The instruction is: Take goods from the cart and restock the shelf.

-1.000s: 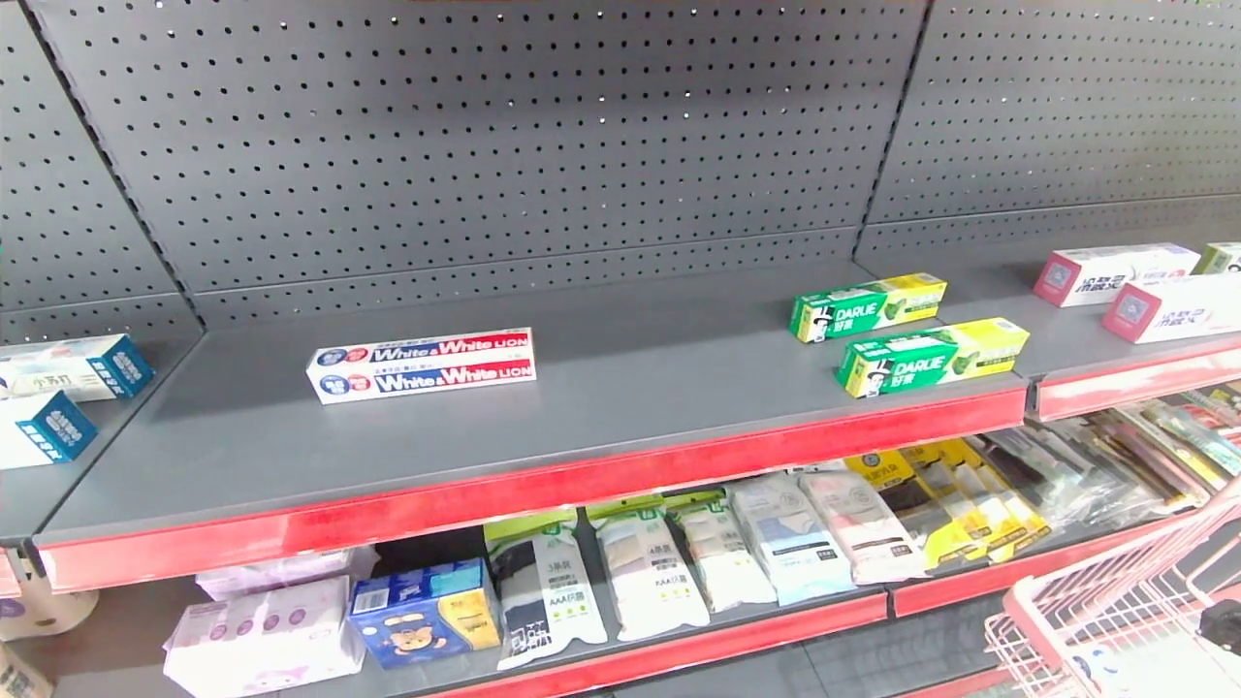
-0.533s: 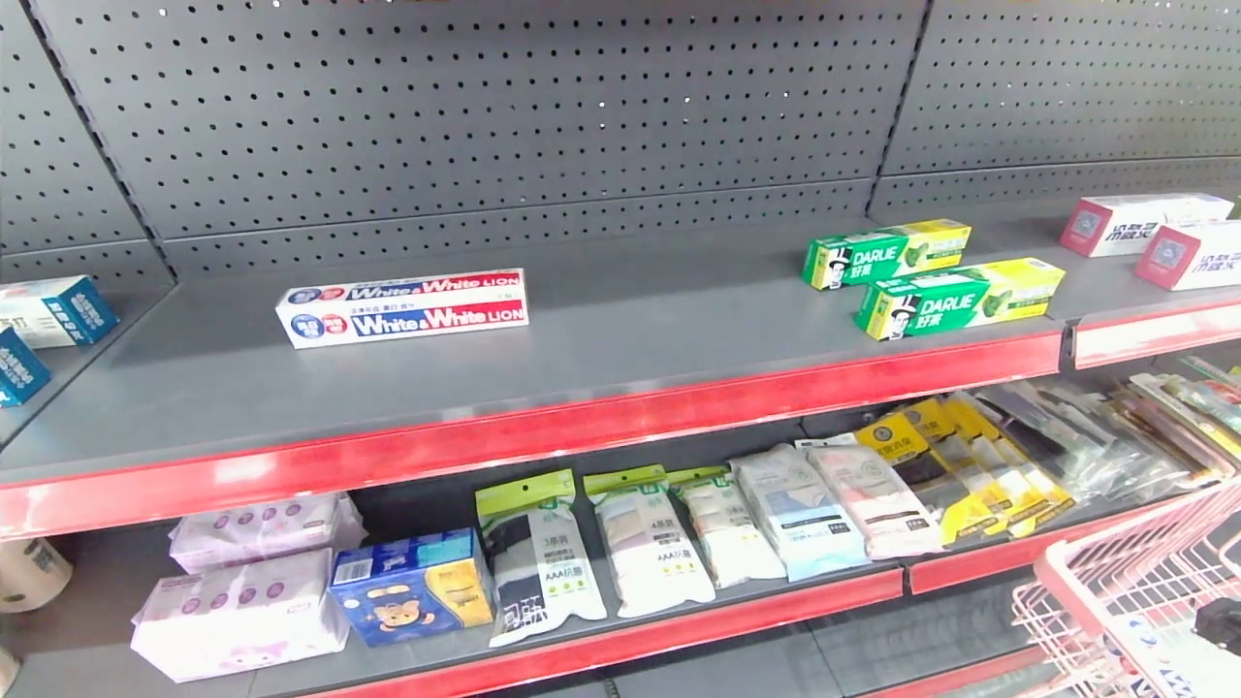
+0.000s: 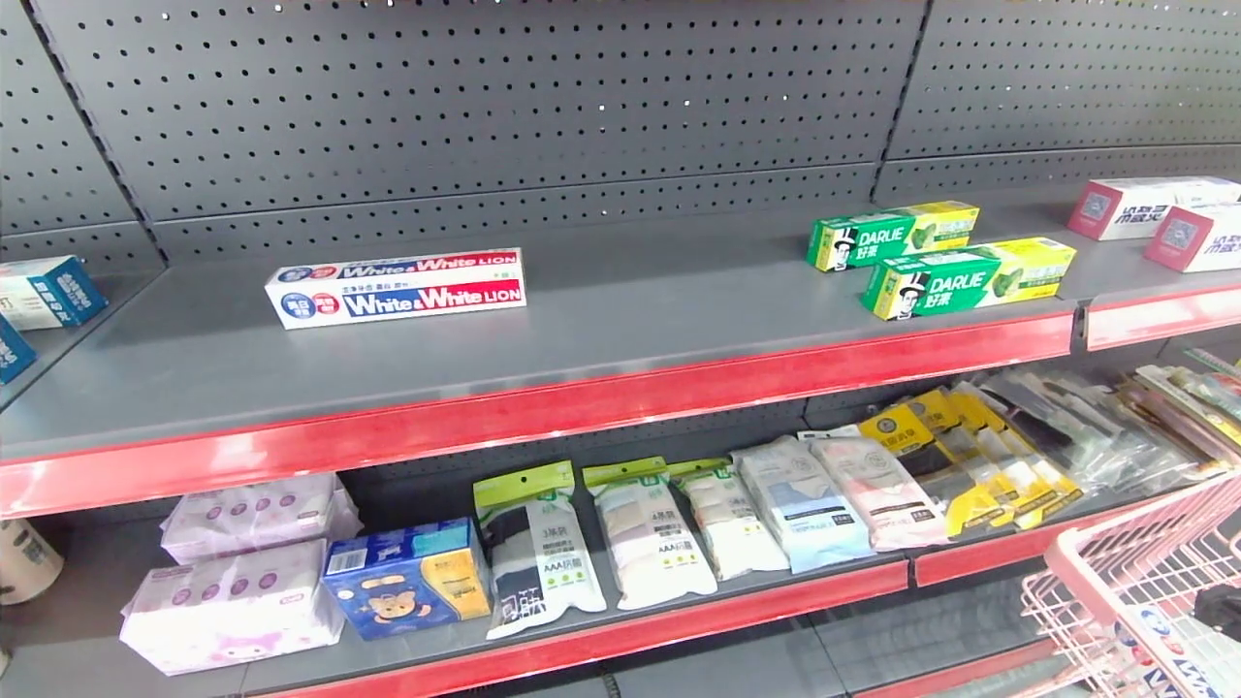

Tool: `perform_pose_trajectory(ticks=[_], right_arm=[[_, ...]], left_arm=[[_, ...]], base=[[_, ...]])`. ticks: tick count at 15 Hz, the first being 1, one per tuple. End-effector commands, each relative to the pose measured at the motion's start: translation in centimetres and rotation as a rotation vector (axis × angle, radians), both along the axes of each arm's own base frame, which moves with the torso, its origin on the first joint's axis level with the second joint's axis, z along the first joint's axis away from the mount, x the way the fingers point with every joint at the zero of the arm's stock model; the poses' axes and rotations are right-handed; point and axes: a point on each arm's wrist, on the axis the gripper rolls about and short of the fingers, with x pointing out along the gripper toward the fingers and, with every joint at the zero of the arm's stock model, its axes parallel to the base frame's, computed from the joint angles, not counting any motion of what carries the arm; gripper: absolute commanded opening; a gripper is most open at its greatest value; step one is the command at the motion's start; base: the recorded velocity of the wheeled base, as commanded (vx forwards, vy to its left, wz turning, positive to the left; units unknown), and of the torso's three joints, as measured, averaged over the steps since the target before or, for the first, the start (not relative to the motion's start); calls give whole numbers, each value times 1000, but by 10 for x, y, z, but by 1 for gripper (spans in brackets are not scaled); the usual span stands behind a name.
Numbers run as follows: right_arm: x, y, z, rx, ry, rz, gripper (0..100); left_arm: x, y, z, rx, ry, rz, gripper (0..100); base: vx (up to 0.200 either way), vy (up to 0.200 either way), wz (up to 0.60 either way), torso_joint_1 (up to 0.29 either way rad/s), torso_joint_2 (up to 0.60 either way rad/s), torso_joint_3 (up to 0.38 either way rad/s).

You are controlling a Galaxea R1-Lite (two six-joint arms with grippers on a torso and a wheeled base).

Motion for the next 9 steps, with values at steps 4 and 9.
perform_pose_trajectory(ticks=[4, 9], right_arm=[[14, 0, -7, -39, -21, 32, 100], [13, -3, -11, -59, -5, 19, 100]], left_arm=[[0, 0, 0, 0, 1, 0, 100], [0, 0, 0, 0, 1, 0, 100]], base=[[0, 0, 0, 0, 0, 0], [0, 0, 0, 0, 0, 0]])
